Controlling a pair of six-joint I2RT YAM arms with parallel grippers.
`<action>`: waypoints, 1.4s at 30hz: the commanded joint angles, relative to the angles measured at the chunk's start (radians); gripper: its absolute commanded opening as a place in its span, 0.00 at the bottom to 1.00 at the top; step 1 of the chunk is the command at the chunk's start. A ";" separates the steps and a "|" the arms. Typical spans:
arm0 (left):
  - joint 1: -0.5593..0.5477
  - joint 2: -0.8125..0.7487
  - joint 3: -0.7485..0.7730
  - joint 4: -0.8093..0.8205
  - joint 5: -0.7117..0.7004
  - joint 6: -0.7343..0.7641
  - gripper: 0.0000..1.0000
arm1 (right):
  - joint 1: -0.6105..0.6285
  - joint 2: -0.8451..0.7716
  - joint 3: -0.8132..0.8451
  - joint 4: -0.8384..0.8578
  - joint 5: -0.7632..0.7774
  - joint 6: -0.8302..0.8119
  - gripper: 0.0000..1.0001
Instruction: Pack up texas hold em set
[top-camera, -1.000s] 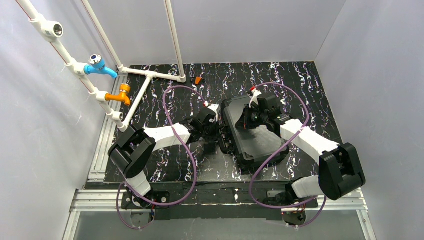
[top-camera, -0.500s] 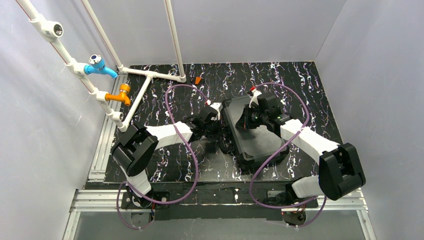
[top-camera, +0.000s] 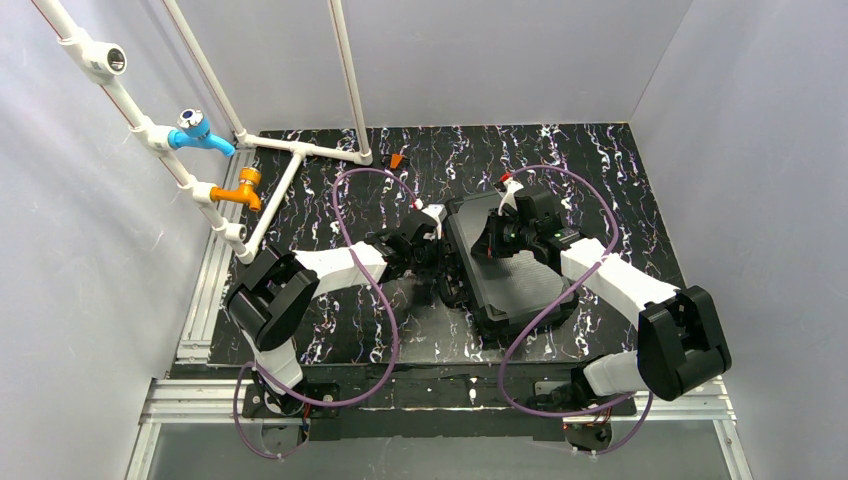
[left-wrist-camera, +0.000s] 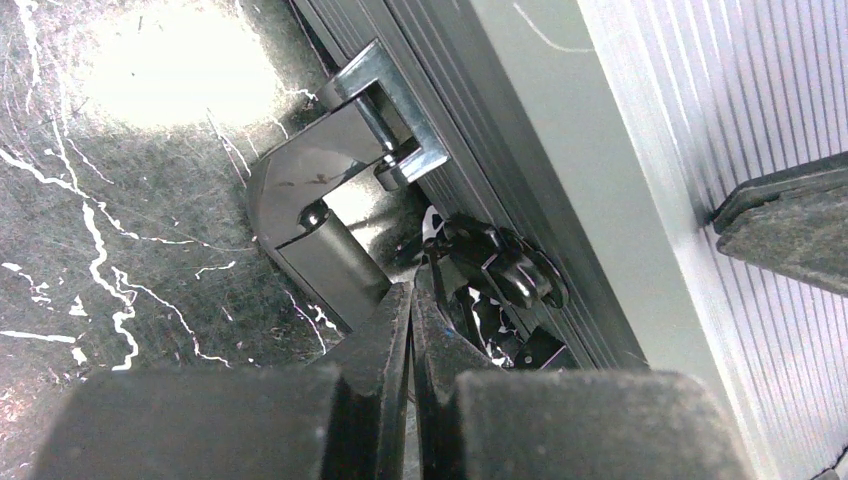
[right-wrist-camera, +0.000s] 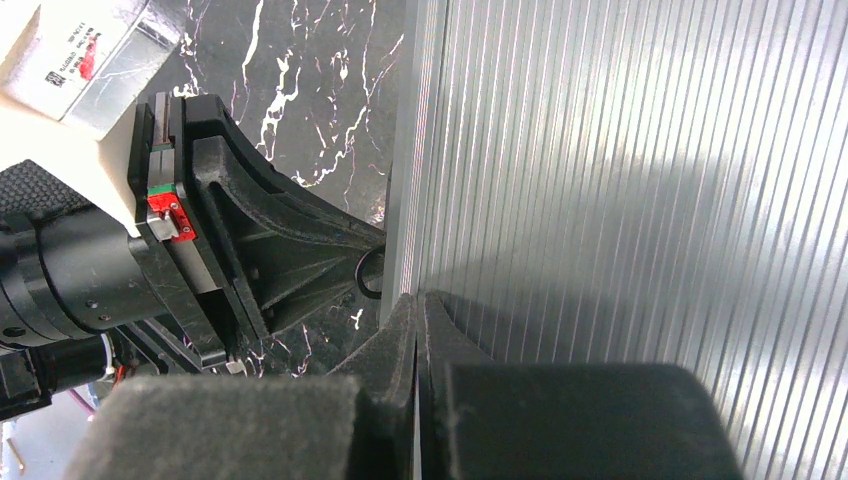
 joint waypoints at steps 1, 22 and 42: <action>0.004 0.008 0.041 0.001 0.016 -0.005 0.00 | -0.005 0.059 -0.065 -0.200 0.095 -0.060 0.01; 0.004 0.025 0.075 0.013 0.056 -0.012 0.00 | -0.005 0.075 -0.080 -0.183 0.093 -0.057 0.01; 0.001 -0.019 0.045 0.012 0.050 -0.028 0.00 | -0.005 0.075 -0.088 -0.174 0.091 -0.054 0.01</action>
